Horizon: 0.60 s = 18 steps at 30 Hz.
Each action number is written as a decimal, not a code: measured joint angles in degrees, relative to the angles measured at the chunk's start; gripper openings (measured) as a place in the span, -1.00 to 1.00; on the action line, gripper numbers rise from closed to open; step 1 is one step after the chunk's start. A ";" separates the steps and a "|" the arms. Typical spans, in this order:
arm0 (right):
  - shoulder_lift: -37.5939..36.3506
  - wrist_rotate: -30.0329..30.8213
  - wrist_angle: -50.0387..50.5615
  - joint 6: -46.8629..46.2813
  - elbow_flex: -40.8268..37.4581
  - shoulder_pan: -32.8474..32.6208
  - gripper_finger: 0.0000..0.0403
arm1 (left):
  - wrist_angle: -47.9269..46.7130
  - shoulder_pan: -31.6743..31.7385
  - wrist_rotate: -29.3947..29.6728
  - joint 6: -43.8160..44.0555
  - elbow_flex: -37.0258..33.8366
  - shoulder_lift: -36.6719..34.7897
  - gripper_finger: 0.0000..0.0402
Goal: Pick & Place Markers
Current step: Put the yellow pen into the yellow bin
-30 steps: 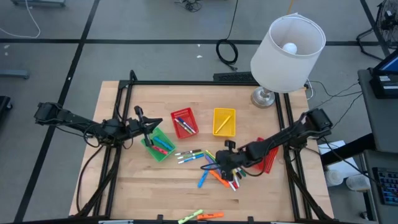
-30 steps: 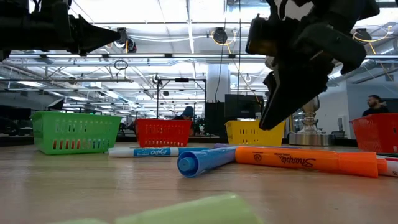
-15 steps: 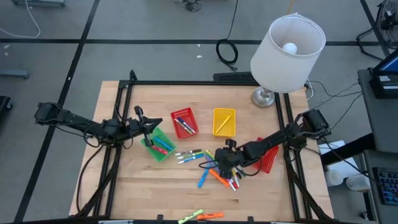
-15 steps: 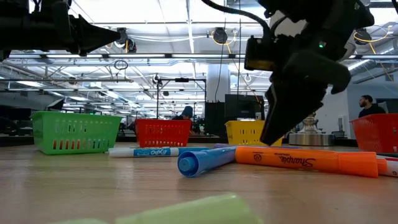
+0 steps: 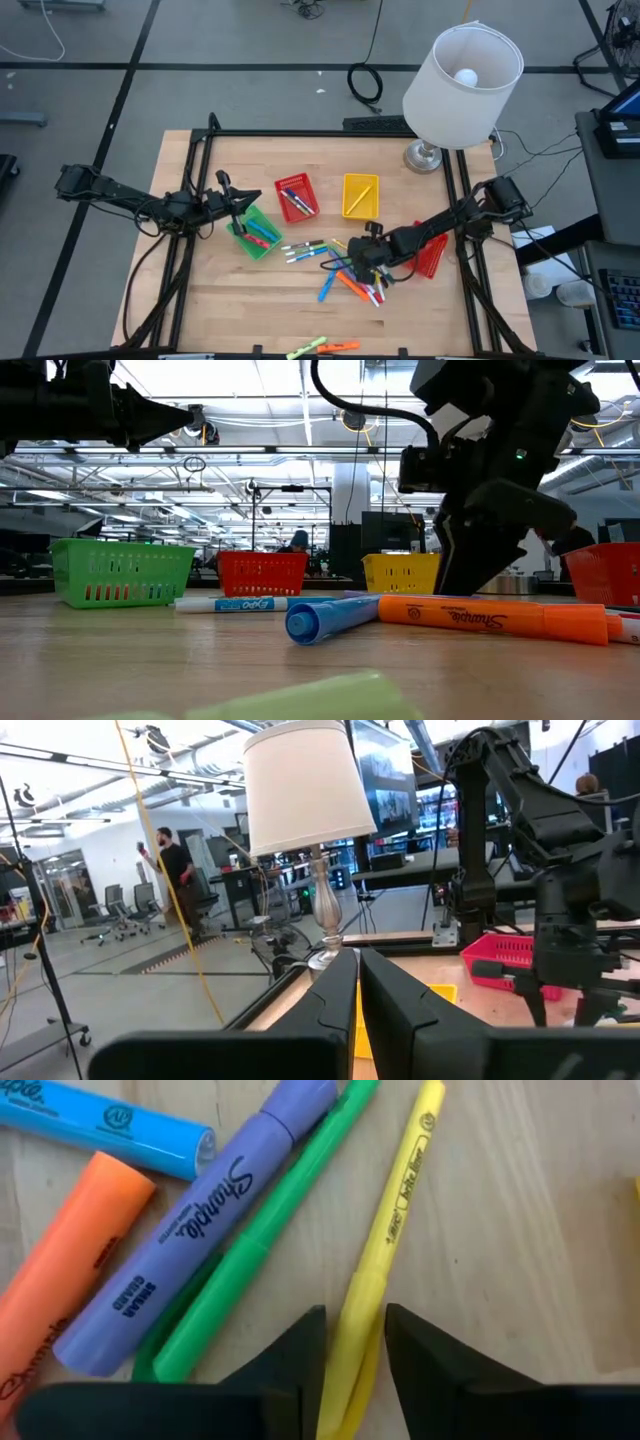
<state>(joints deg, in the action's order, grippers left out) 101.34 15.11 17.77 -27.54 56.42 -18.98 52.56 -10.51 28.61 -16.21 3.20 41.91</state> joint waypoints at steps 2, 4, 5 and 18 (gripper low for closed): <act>-0.14 -0.13 -1.00 0.01 -1.02 0.58 -0.56 | 0.00 0.01 -0.01 0.00 0.00 0.00 -0.87; -0.26 -0.15 -1.68 0.03 -2.06 1.03 -0.58 | 0.00 0.01 -0.01 0.00 0.00 0.02 -0.87; -0.28 -0.18 -1.88 0.05 -2.49 1.21 -0.60 | 0.00 0.00 -0.01 0.00 0.00 0.01 -0.87; -0.05 4.12 -4.42 6.55 -4.04 2.90 -0.90 | 0.00 0.00 -0.01 -0.02 0.00 0.00 -0.87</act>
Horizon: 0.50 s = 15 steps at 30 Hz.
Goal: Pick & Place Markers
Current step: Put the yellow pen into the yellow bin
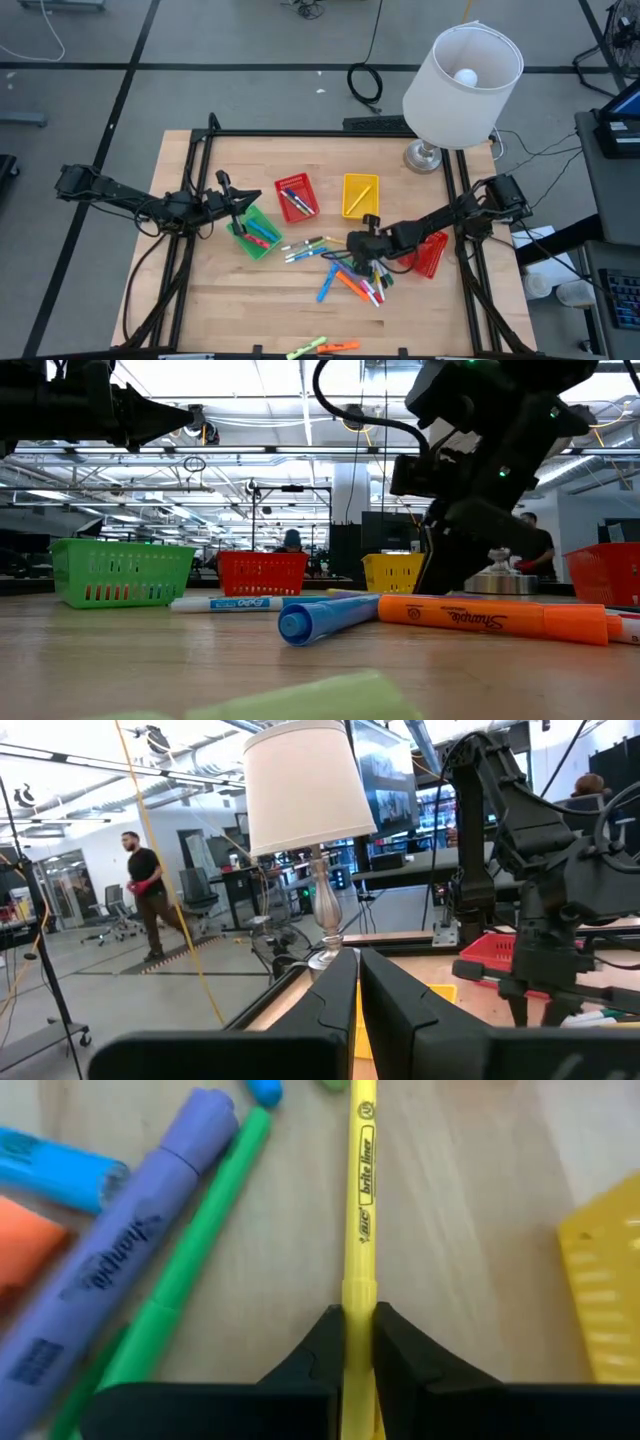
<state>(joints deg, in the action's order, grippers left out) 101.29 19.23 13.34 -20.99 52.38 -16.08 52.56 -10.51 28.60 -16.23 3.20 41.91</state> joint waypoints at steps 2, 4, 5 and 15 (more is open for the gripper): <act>-0.01 0.34 -0.34 1.10 -0.02 0.29 -0.90 | 0.00 -0.01 0.00 0.00 0.00 0.00 -0.87; -0.01 0.38 -0.91 2.87 0.03 0.29 -0.90 | 0.00 -0.01 0.00 0.00 0.00 0.02 -0.87; 0.03 0.28 -0.89 3.84 0.36 0.29 -0.90 | 0.00 0.01 0.00 -0.02 0.00 0.02 -0.87; -4.25 5.20 1.84 7.38 4.35 -2.19 -0.90 | -0.02 0.00 0.00 -0.04 0.00 0.02 -0.87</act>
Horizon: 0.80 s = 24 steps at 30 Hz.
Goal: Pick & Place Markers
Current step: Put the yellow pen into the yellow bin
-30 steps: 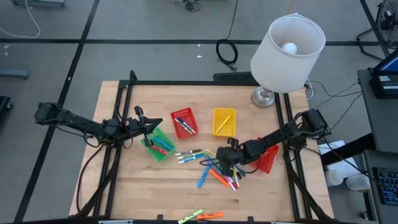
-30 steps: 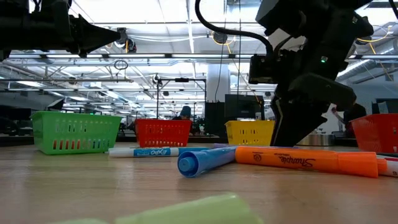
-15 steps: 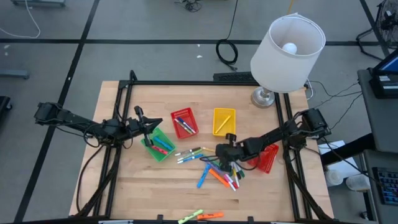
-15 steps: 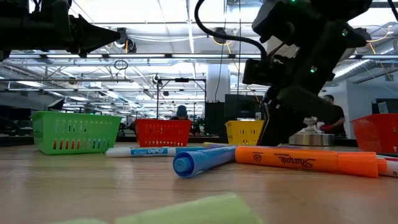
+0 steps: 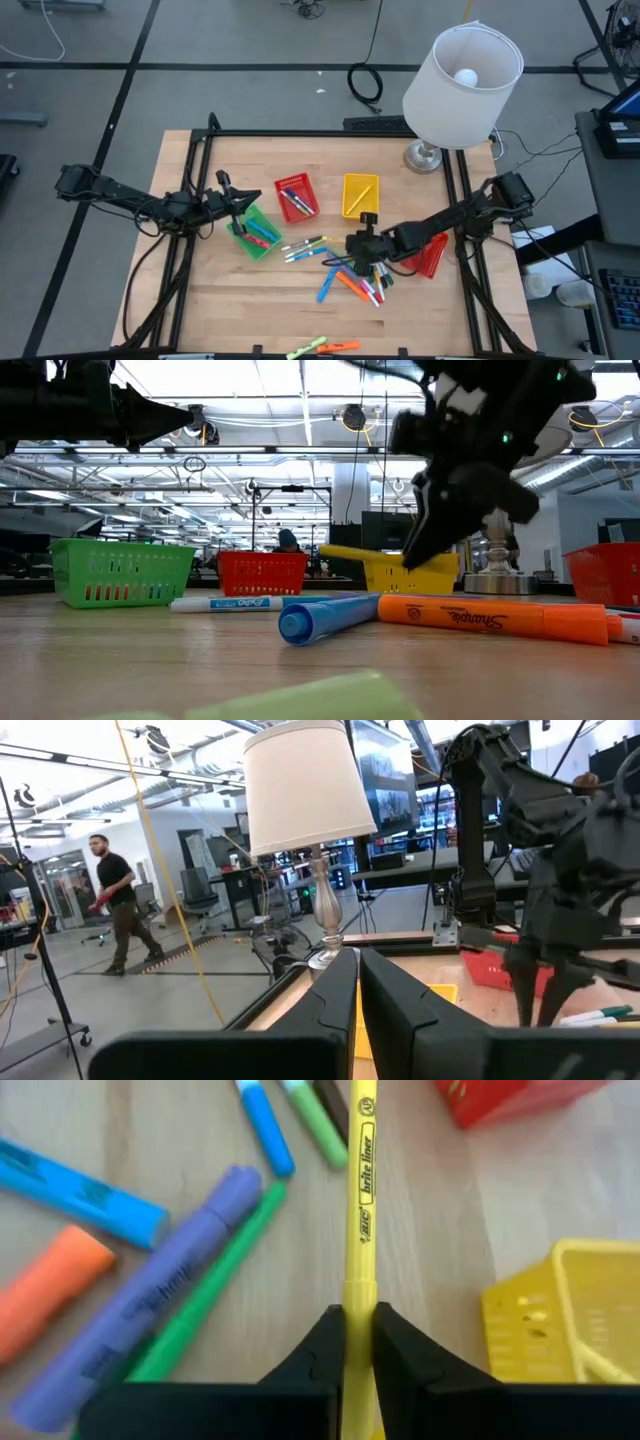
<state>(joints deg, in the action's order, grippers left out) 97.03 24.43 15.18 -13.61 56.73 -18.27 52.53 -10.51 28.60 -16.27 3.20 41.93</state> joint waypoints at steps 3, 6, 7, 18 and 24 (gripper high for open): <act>-2.86 3.64 1.07 -0.01 -0.13 -1.27 -0.90 | 0.01 0.01 -0.02 0.00 0.02 0.00 -0.87; -7.00 9.86 0.67 -2.67 0.04 -1.55 -0.91 | 0.04 0.00 -0.07 0.00 0.01 -0.01 -0.87; -8.39 11.69 1.27 -4.18 -0.05 -1.29 -0.91 | 0.05 -0.01 -0.05 0.00 0.02 -0.02 -0.87; -13.41 14.79 0.82 -16.57 -6.00 8.32 -0.91 | 0.07 -0.01 -0.07 1.21 0.02 -0.01 -0.87; -13.42 13.17 -0.64 -20.16 -10.08 11.10 -0.91 | 0.07 -0.01 -0.04 1.09 0.02 -0.02 -0.87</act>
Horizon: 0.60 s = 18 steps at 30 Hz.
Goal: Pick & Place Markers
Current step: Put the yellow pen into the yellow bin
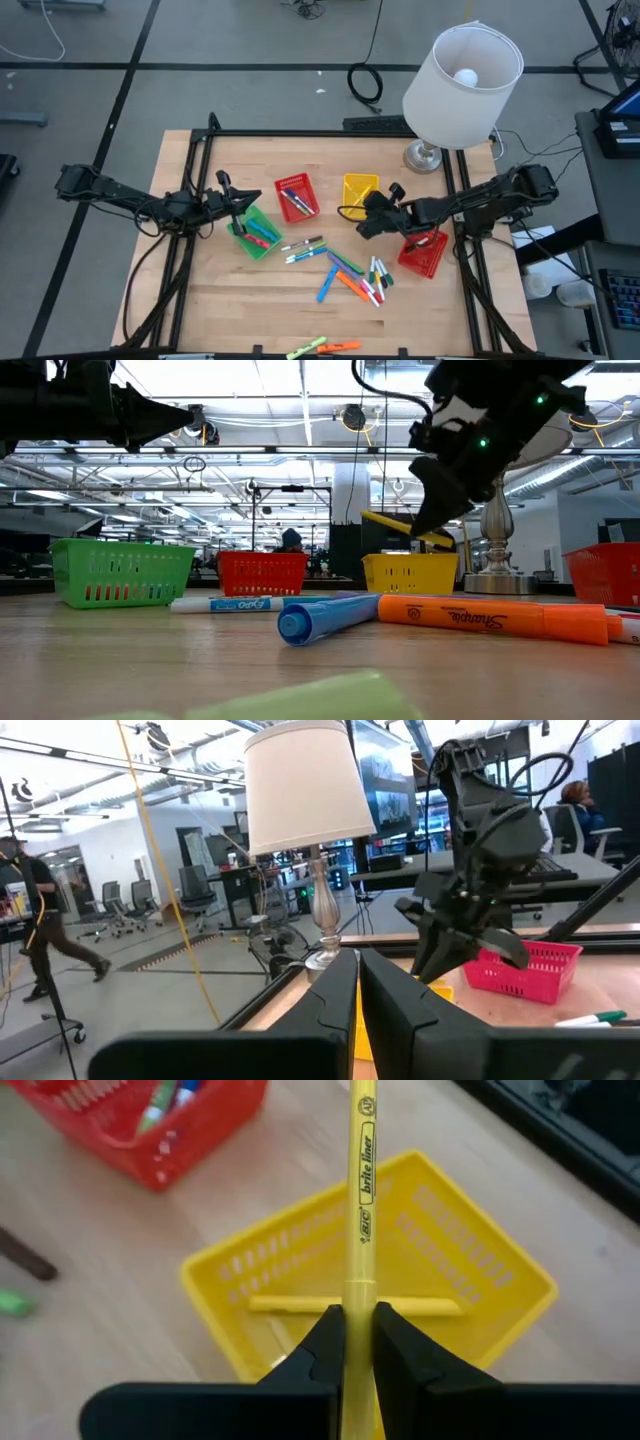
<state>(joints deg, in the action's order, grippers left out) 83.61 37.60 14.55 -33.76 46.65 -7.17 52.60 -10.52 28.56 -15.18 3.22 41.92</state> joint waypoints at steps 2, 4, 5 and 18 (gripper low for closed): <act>0.00 -0.48 -0.69 -0.29 -0.97 1.07 -0.91 | 0.00 0.02 -0.01 0.00 0.00 0.02 -0.87; 0.00 -1.48 -2.20 -0.08 -1.91 2.10 -0.91 | 0.00 0.01 0.00 0.00 0.00 0.02 -0.87; 0.00 -2.05 -3.50 0.09 -2.41 2.55 -0.91 | 0.00 0.02 -0.02 0.00 0.00 0.02 -0.87; 0.00 -6.38 -9.93 1.40 -5.35 5.84 -0.80 | 0.39 0.02 0.00 -0.11 0.00 0.02 -0.87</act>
<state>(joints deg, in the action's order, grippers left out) 83.61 31.22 4.61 -32.36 41.30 -1.33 52.99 -10.50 28.56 -15.29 3.22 41.93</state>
